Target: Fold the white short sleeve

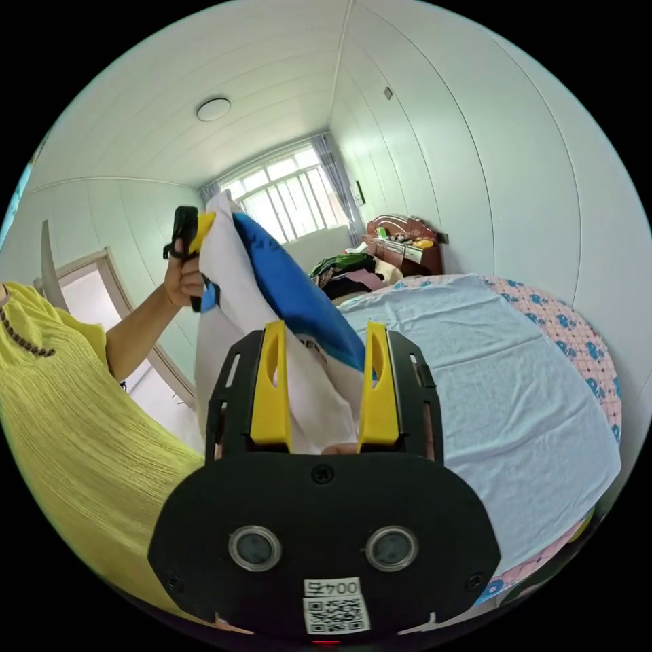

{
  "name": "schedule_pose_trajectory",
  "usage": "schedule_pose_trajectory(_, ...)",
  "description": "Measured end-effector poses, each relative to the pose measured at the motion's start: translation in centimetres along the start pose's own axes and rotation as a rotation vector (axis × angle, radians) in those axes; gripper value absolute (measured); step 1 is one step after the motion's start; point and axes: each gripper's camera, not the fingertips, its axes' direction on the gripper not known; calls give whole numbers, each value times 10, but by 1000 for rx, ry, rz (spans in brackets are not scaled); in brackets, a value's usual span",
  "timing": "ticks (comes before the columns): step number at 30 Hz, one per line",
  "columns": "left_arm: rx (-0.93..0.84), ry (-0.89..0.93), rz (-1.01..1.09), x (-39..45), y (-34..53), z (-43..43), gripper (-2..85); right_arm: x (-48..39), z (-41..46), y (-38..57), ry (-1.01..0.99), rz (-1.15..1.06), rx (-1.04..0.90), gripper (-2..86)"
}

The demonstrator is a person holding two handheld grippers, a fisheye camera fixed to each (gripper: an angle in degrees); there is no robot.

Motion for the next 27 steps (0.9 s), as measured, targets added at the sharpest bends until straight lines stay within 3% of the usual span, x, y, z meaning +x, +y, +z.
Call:
schedule_pose_trajectory(4,21,54,109,30,-63,-12,39,-6,-14,11,-15,-24,18,178)
schedule_pose_trajectory(9,-5,81,251,68,-134,-19,39,10,-35,33,-229,94,60,139)
schedule_pose_trajectory(13,-9,71,255,66,-166,-29,39,6,-58,53,-291,65,169,158)
schedule_pose_trajectory(19,12,23,141,22,-192,-45,39,-1,-68,78,-483,58,187,202)
schedule_pose_trajectory(22,40,50,67,-14,-191,-50,39,-13,-50,86,-389,77,111,174)
schedule_pose_trajectory(24,41,41,14,-46,-187,-52,39,-26,-35,88,-251,87,53,40)
schedule_pose_trajectory(27,13,-13,-92,-98,-170,-58,44,-41,-42,89,-115,69,140,3)
